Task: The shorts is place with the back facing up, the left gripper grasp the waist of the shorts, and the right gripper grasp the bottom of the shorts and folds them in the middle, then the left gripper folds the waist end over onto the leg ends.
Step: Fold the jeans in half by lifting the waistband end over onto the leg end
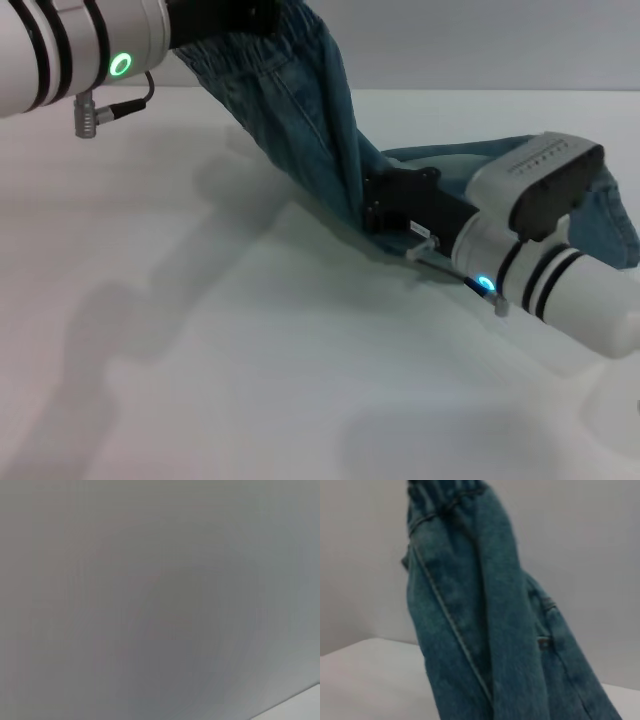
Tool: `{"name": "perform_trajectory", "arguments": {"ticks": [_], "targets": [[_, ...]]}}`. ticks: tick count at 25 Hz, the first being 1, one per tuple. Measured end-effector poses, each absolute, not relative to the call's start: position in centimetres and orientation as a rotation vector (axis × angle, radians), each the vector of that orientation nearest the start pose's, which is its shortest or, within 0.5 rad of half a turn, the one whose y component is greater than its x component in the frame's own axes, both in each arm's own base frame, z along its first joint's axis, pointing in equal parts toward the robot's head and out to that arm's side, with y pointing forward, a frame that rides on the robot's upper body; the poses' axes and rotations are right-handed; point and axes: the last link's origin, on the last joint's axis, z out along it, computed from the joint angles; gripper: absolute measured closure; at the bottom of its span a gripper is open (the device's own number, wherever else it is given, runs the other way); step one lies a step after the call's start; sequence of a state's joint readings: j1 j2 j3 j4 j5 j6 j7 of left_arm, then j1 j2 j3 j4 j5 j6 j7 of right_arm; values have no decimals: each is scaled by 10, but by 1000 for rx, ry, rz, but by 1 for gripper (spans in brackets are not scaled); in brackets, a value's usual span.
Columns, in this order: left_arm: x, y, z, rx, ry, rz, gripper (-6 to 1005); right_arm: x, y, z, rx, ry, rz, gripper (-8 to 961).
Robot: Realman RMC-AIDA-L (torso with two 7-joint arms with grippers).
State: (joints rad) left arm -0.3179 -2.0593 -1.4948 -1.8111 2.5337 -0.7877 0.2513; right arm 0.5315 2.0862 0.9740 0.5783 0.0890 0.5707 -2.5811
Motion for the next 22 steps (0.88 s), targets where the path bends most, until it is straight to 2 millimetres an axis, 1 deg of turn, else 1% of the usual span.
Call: {"name": "perform_trajectory", "arguments": {"ticks": [3,5,9,14,18,19,20,21,22], "targets": [[-84,361,43,-2170,-626,-477,889,203,366,-120,-2250,660,670,955],[-83,361,42,-2173,-624,-478,886,205,367,-120,-2246,669,650,955],[-83,360,42,-2176,-622,-482,880,221,360,-111,-2197,692,668,955],[-84,360,44,-2173,-620,-483,873,244,346,-90,-2077,734,749,955],[-91,363,42,-2166,-637,-462,867,251,335,-84,-2035,756,781,955],[-96,365,42,-2159,-652,-450,866,253,333,-83,-2028,755,780,955],[-108,370,41,-2144,-688,-425,865,256,331,-81,-2021,749,774,955],[-124,376,40,-2120,-738,-394,863,259,329,-80,-2012,744,766,955],[-131,379,40,-2109,-762,-382,862,262,327,-79,-2003,740,760,955]]}}
